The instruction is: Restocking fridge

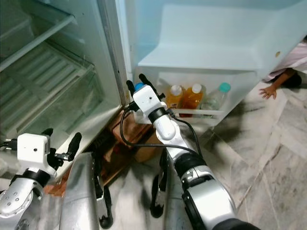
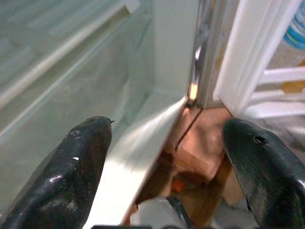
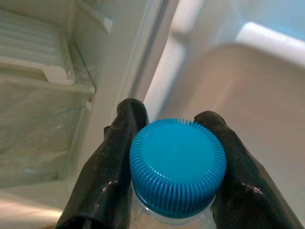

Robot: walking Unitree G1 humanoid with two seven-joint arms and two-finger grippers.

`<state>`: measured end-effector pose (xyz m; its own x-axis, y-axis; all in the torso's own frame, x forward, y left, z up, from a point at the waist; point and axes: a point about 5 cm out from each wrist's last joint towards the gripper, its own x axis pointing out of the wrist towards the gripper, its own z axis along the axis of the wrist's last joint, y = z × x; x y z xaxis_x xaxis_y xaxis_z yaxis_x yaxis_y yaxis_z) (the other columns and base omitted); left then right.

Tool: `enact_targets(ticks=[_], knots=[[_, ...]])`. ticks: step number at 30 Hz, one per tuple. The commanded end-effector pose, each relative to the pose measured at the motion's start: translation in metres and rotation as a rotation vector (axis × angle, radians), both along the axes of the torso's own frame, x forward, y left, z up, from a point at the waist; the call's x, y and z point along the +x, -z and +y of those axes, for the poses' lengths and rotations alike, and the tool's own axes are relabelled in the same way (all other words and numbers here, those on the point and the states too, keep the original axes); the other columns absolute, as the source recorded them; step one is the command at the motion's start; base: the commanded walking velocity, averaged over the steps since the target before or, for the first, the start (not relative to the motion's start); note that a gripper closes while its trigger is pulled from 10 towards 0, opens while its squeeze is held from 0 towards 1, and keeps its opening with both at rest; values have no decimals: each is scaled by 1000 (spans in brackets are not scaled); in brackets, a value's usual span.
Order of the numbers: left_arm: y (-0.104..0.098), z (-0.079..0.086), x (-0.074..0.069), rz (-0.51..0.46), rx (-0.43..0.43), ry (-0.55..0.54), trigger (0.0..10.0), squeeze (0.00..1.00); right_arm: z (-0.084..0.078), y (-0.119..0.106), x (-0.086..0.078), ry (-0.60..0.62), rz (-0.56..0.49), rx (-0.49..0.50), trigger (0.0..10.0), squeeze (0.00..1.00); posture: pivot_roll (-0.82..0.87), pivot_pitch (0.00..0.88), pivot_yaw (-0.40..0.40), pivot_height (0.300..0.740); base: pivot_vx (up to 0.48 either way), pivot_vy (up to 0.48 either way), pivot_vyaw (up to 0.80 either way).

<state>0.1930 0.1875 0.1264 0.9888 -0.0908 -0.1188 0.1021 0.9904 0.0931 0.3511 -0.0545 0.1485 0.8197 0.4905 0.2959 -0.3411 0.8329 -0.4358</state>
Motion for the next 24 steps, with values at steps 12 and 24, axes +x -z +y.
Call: enact_targets(ticks=[12, 24], knots=[[-6, -3, -8, 23, -3, 15, 10000, 0, -34, 17, 18, 284, 176, 75, 10000, 0, 297, 390, -31, 527, 0, 0, 0], [-4, -4, -3, 32, 2, 12, 10000, 0, -59, -10, 39, 459, 174, 113, 10000, 0, 289, 374, -39, 527, 0, 0, 0]])
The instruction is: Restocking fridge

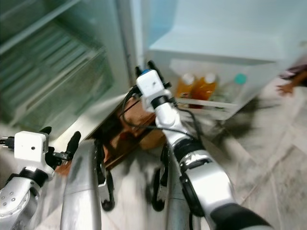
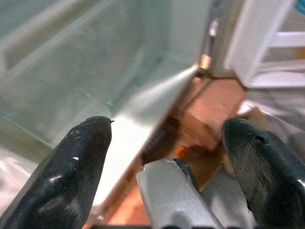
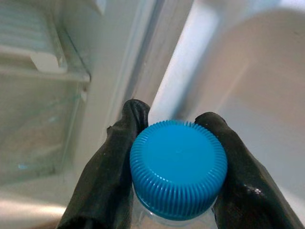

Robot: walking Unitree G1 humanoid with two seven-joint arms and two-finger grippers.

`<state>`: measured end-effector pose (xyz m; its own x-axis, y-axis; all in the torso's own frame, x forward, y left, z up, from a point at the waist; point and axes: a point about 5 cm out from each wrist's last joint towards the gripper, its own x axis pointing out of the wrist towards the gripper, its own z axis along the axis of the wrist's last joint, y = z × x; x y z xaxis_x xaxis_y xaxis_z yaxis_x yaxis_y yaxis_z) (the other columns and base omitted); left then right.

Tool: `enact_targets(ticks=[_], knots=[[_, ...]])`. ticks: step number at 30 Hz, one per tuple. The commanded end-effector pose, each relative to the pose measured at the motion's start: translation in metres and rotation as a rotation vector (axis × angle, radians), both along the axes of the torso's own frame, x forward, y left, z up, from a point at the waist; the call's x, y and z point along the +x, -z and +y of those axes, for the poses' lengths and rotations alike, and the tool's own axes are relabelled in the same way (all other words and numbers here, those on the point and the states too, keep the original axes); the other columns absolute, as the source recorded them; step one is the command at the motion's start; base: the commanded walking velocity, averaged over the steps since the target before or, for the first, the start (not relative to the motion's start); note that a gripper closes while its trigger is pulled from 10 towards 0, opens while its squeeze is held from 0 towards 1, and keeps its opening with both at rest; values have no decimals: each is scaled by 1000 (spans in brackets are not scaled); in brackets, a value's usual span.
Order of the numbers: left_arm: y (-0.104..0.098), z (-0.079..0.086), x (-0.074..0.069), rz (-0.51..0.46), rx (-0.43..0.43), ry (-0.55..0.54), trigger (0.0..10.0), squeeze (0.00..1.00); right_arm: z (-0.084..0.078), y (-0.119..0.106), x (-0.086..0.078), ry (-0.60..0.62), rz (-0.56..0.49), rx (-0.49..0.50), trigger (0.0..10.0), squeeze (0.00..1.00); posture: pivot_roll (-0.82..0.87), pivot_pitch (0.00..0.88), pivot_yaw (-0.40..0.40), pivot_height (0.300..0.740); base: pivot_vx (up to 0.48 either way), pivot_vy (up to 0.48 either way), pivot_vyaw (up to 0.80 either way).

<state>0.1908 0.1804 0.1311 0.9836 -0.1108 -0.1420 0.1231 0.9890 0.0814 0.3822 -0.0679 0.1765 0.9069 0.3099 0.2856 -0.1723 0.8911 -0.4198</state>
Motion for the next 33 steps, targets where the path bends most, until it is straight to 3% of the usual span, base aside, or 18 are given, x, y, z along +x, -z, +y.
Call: enact_targets(ticks=[1, 10, 15, 30, 32, 33], knots=[[1, 4, 0, 8, 13, -9, 10000, 0, -49, 13, 11, 278, 140, 112, 10000, 0, 286, 380, -38, 527, 0, 0, 0], [3, 4, 4, 10, 20, -11, 10000, 0, -60, 2, 18, 372, 132, 74, 10000, 0, 281, 379, -39, 527, 0, 0, 0], [2, 4, 7, 6, 27, -10, 10000, 0, -77, 0, 20, 494, 133, 21, 10000, 0, 282, 366, -39, 527, 0, 0, 0], [3, 5, 7, 6, 23, -22, 10000, 0, -94, -23, 23, 594, 14, 29, 10000, 0, 280, 359, -34, 527, 0, 0, 0], [3, 6, 7, 7, 25, -24, 10000, 0, -99, -23, 23, 610, 26, 40, 10000, 0, 275, 356, -34, 527, 0, 0, 0], [4, 4, 9, 8, 29, -22, 10000, 0, -109, -17, 22, 638, 90, 88, 10000, 0, 271, 354, -35, 527, 0, 0, 0]])
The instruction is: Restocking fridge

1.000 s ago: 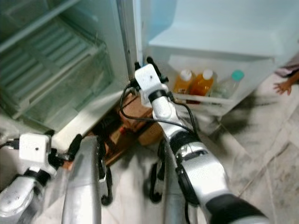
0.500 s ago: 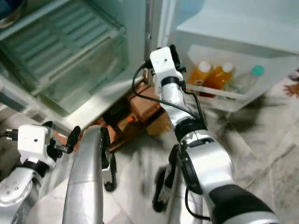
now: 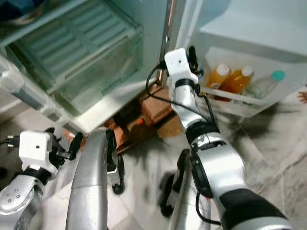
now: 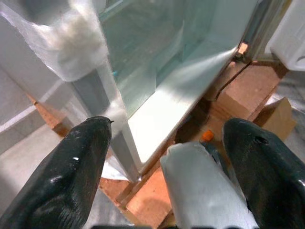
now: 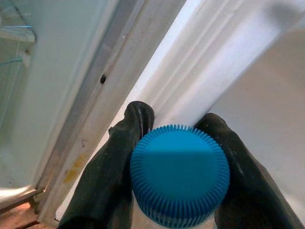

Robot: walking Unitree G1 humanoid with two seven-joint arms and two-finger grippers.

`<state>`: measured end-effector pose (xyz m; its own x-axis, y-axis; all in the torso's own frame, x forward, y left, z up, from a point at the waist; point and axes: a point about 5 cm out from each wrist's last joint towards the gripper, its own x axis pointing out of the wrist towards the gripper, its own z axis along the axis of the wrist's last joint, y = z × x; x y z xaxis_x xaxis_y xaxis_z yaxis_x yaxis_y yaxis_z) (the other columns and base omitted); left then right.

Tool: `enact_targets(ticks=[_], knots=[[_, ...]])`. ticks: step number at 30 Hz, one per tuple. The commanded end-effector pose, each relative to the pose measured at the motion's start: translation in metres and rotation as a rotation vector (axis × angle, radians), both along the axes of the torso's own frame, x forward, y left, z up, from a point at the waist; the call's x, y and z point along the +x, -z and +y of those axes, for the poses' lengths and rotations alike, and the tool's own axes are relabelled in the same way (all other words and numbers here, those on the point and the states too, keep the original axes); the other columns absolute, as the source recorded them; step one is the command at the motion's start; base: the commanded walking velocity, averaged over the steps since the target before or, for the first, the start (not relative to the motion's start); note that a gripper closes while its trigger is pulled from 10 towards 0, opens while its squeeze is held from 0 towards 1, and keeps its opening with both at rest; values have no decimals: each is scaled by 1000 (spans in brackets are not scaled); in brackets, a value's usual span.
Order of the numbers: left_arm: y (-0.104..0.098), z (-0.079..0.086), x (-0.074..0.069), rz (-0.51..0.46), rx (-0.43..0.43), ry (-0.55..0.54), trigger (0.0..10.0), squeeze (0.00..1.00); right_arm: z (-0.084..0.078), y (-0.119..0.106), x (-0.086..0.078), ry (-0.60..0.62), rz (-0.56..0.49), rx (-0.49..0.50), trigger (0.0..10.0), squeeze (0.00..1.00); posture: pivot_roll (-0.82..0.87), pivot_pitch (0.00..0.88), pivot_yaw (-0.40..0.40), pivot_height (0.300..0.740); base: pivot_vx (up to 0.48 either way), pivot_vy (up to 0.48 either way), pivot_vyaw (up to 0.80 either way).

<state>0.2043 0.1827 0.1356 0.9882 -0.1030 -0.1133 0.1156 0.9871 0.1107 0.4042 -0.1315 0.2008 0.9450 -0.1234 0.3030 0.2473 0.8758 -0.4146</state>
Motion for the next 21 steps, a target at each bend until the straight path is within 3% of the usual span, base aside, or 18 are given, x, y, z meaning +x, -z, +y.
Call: enact_targets(ticks=[1, 4, 9, 10, 14, 21], knots=[[8, 1, -4, 39, 3, -16, 10000, 0, -49, 12, 0, 188, 120, 146, 10000, 0, 269, 352, -36, 527, 0, 0, 0], [8, 0, -3, 37, 4, -14, 10000, 0, -52, 24, -1, 186, 194, 256, 10000, 0, 269, 351, -36, 527, 0, 0, 0], [7, 1, -3, 32, 7, -16, 10000, 0, -52, 32, -2, 163, 241, 298, 10000, 0, 270, 350, -36, 527, 0, 0, 0], [7, 1, -2, 30, 7, -17, 10000, 0, -51, 34, -2, 117, 271, 359, 10000, 980, 270, 350, -36, 527, 0, 0, 0], [7, 2, -2, 29, 10, -15, 10000, 0, -53, 30, -1, 126, 247, 321, 10000, 1000, 270, 342, -32, 527, 0, 0, 0], [7, 0, 0, 26, 10, -11, 10000, 0, -61, 26, -1, 157, 236, 346, 10000, 1000, 263, 336, -35, 527, 0, 0, 0]])
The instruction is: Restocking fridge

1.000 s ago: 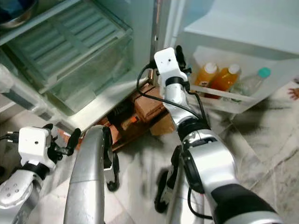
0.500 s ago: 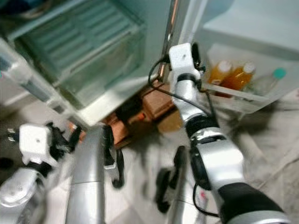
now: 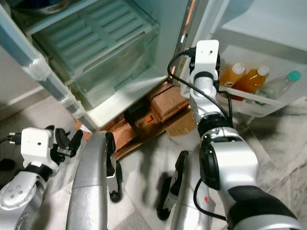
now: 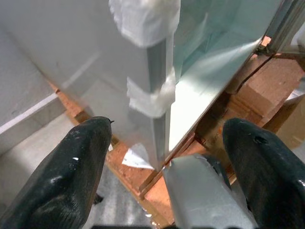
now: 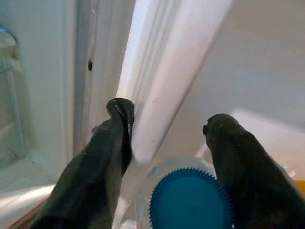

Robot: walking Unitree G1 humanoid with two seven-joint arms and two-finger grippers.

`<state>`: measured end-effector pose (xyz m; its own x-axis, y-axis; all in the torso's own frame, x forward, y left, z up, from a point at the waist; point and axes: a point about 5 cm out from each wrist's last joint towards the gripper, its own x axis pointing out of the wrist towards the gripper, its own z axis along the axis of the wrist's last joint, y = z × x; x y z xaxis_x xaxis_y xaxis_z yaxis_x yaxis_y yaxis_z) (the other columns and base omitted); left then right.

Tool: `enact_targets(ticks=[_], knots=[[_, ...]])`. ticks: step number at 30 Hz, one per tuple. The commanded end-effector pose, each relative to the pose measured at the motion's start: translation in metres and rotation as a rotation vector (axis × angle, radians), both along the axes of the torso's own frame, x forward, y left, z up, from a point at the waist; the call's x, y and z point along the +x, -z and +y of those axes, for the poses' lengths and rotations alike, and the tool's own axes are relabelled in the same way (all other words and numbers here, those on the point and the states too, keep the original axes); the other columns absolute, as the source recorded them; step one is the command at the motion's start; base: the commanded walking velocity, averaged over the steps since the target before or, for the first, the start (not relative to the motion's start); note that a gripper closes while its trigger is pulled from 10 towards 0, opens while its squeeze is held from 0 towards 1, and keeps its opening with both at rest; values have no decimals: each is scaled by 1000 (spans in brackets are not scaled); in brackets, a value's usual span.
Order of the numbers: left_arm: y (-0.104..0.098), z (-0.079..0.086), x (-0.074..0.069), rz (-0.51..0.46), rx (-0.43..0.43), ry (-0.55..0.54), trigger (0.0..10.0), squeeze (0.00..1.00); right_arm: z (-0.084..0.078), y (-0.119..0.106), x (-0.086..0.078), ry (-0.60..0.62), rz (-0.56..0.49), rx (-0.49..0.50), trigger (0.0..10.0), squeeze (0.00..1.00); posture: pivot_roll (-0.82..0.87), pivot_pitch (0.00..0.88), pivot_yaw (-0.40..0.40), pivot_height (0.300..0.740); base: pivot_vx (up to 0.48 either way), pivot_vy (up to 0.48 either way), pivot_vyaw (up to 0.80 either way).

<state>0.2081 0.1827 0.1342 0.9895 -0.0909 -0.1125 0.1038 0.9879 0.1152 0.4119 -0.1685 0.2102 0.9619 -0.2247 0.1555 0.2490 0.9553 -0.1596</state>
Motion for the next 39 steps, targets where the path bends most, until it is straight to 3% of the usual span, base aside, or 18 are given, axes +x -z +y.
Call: enact_targets(ticks=[1, 4, 9, 12, 16, 23, 25, 29, 30, 31, 32, 33, 36, 39], knots=[[6, 0, -3, 26, 5, 1, 10000, 0, -27, 33, -9, 113, 148, 33, 10000, 1000, 263, 336, -35, 527, 0, 0, 0], [7, 1, -2, 23, 7, 1, 10000, 0, -32, 29, -8, 123, 138, 34, 10000, 1000, 263, 327, -32, 527, 0, 0, 0], [6, 2, 2, 17, 7, -5, 10000, 0, -31, 11, -6, 93, 41, -50, 10000, 1000, 257, 308, -29, 527, 0, 0, 0], [7, 1, 10, 2, 2, -3, 10000, 0, -25, -8, -5, 41, -85, -136, 10000, 1000, 238, 270, -30, 527, 0, 0, 0], [7, -2, 17, -18, -5, 1, 10000, 0, -20, -17, -7, -11, -161, -183, 10000, 1000, 224, 243, -31, 527, 0, 0, 0], [13, -2, 20, -19, -19, -7, 10000, 0, 4, 8, -24, -196, -196, -147, 10000, 1000, 189, 175, -33, 527, 0, 0, 0], [19, -3, 19, -11, -21, -6, 10000, 0, 18, 27, -42, -274, -191, -125, 10000, 1000, 176, 139, -41, 527, 0, 0, 0], [21, -4, 19, -8, -23, -6, 10000, 0, 23, 38, -56, -310, -196, -129, 10000, 1000, 168, 114, -45, 527, 0, 0, 0], [22, -5, 21, -18, -28, -9, 10000, 0, 29, 52, -77, -346, -192, -141, 10000, 965, 163, 82, -49, 527, 0, 0, 0], [22, -5, 22, -27, -30, -11, 10000, 0, 31, 58, -86, -364, -187, -132, 10000, 788, 160, 71, -52, 527, 0, 0, 0], [21, -5, 23, -39, -28, -14, 10000, 0, 33, 63, -94, -382, -176, -122, 10000, 212, 159, 66, -53, 527, 0, 0, 0], [20, -5, 24, -49, -26, -18, 10000, 0, 35, 68, -100, -395, -168, -115, 10000, 0, 157, 50, -56, 527, 0, 0, 0], [20, -3, 28, -69, -14, -24, 10000, 0, 39, 75, -111, -435, -150, -27, 10000, 0, 155, 15, -58, 527, 0, 0, 0], [20, -2, 31, -83, -10, -21, 10000, 0, 38, 81, -116, -381, -120, 41, 10000, 0, 149, 0, -52, 542, 0, 0, 0]])
